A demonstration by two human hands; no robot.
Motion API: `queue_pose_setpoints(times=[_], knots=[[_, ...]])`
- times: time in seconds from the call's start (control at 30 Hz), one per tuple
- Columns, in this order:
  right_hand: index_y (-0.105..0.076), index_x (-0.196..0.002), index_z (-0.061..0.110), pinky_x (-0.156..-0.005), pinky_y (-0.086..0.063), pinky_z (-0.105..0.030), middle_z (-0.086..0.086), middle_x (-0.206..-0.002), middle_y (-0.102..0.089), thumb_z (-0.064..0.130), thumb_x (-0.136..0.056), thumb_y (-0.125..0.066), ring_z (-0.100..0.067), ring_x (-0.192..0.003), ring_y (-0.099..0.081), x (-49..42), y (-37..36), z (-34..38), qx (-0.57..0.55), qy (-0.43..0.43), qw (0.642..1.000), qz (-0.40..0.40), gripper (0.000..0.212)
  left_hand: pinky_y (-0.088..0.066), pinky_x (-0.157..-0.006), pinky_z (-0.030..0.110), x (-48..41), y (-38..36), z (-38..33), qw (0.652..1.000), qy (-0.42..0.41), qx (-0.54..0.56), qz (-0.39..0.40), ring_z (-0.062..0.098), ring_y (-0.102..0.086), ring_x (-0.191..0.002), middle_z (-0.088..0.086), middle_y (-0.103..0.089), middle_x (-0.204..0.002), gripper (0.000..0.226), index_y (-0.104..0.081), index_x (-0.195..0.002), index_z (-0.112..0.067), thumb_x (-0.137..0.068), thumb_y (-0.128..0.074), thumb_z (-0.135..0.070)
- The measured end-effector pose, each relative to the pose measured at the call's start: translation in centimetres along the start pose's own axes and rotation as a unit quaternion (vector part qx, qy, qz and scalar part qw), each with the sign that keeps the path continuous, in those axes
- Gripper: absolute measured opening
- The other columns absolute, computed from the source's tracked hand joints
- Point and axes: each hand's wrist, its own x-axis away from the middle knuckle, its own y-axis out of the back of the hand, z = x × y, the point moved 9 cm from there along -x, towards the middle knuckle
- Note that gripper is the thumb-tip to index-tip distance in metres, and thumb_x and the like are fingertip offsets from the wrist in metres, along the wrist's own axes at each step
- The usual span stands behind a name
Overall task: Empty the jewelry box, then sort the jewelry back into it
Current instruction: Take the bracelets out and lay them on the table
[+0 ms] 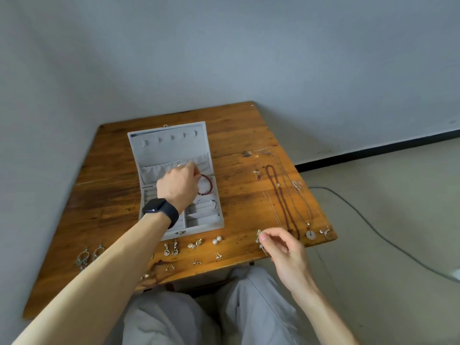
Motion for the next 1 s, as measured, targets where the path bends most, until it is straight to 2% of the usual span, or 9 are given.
queue_pose_setpoints(times=[0.13, 0.23, 0.4, 0.47, 0.53, 0.6, 0.83, 0.93, 1.0], knots=[[-0.072, -0.093, 0.016, -0.081, -0.054, -0.024, 0.005, -0.088, -0.074, 0.018, -0.093, -0.067, -0.01, -0.087, -0.068, 0.2, 0.1, -0.4, -0.008, 0.005, 1.0, -0.01, 0.005, -0.059, -0.075, 0.042, -0.7, 1.5, -3.0, 0.994, -0.027, 0.108, -0.004, 0.024, -0.066, -0.088, -0.001, -0.069, -0.099, 0.017, -0.063, -0.109, -0.025, -0.101, -0.053, -0.037], [-0.072, -0.094, 0.019, -0.083, -0.052, -0.021, 0.008, -0.091, -0.073, 0.022, -0.094, -0.067, -0.006, -0.09, -0.066, 0.9, 0.4, -0.7, -0.009, 0.01, 1.0, -0.014, 0.006, -0.058, -0.08, 0.04, -2.2, 0.4, -5.3, 0.983, -0.034, 0.175, 0.036, 0.02, -0.065, -0.09, -0.003, -0.069, -0.096, 0.012, -0.066, -0.102, -0.027, -0.098, -0.059, -0.035], [-0.071, -0.096, 0.022, -0.081, -0.05, -0.017, 0.009, -0.092, -0.072, 0.027, -0.096, -0.064, -0.005, -0.092, -0.065, 1.4, 0.6, 0.1, -0.005, 0.017, 1.0, 0.002, 0.008, -0.057, -0.078, 0.037, -3.9, -4.1, -7.9, 0.986, -0.056, 0.088, 0.13, 0.022, -0.064, -0.087, 0.002, -0.07, -0.098, 0.016, -0.067, -0.103, -0.021, -0.099, -0.058, -0.034], [-0.07, -0.096, 0.022, -0.079, -0.049, -0.016, 0.01, -0.091, -0.072, 0.026, -0.097, -0.063, -0.005, -0.091, -0.066, 1.5, 0.7, 0.4, 0.0, 0.022, 1.0, 0.007, 0.008, -0.055, -0.085, 0.041, -4.1, -5.4, -8.1, 0.988, -0.055, 0.041, 0.142, 0.024, -0.063, -0.088, 0.003, -0.07, -0.098, 0.013, -0.064, -0.098, -0.024, -0.1, -0.057, -0.034], [-0.07, -0.095, 0.023, -0.078, -0.048, -0.014, 0.011, -0.091, -0.072, 0.025, -0.097, -0.063, -0.004, -0.09, -0.065, 1.8, 0.9, 0.8, 0.005, 0.028, 1.0, 0.009, 0.008, -0.05, -0.095, 0.045, -4.3, -6.2, -7.9, 0.989, -0.049, 0.006, 0.137, 0.025, -0.061, -0.087, 0.002, -0.07, -0.096, 0.011, -0.063, -0.096, -0.026, -0.1, -0.056, -0.034], [-0.07, -0.095, 0.023, -0.078, -0.049, -0.015, 0.01, -0.091, -0.072, 0.024, -0.097, -0.063, -0.004, -0.091, -0.065, 2.0, 1.2, 1.2, 0.011, 0.041, 0.999, 0.006, 0.008, -0.049, -0.096, 0.044, -4.4, -6.5, -7.7, 0.992, -0.044, -0.014, 0.119, 0.025, -0.062, -0.087, 0.002, -0.071, -0.095, 0.015, -0.067, -0.099, -0.025, -0.099, -0.057, -0.036], [-0.072, -0.093, 0.025, -0.084, -0.055, -0.036, 0.008, -0.09, -0.073, 0.025, -0.095, -0.066, -0.014, -0.092, -0.067, 0.9, 2.0, 2.4, 0.028, 0.064, 0.998, -0.006, 0.006, -0.054, -0.087, 0.041, -4.3, -6.5, -8.0, 0.996, -0.043, 0.015, 0.079, 0.028, -0.065, -0.091, 0.004, -0.072, -0.102, 0.025, -0.071, -0.108, -0.021, -0.102, -0.051, -0.036], [-0.071, -0.091, 0.025, -0.081, -0.054, -0.026, 0.01, -0.089, -0.073, 0.023, -0.095, -0.066, -0.01, -0.089, -0.068, -0.6, 1.8, 3.6, 0.049, 0.067, 0.996, 0.011, 0.007, -0.054, -0.084, 0.04, -3.4, -5.3, -7.2, 0.995, -0.061, 0.071, 0.036, 0.029, -0.064, -0.098, 0.005, -0.07, -0.11, 0.028, -0.068, -0.117, -0.021, -0.1, -0.048, -0.03], [-0.071, -0.091, 0.024, -0.078, -0.053, -0.021, 0.011, -0.088, -0.073, 0.024, -0.095, -0.065, -0.007, -0.088, -0.068, -2.0, 1.4, 4.7, 0.072, 0.071, 0.995, 0.025, 0.007, -0.053, -0.087, 0.042, -2.1, -4.3, -6.0, 0.992, -0.071, 0.101, 0.01, 0.03, -0.061, -0.108, 0.007, -0.067, -0.118, 0.03, -0.065, -0.125, -0.021, -0.099, -0.05, -0.027]])
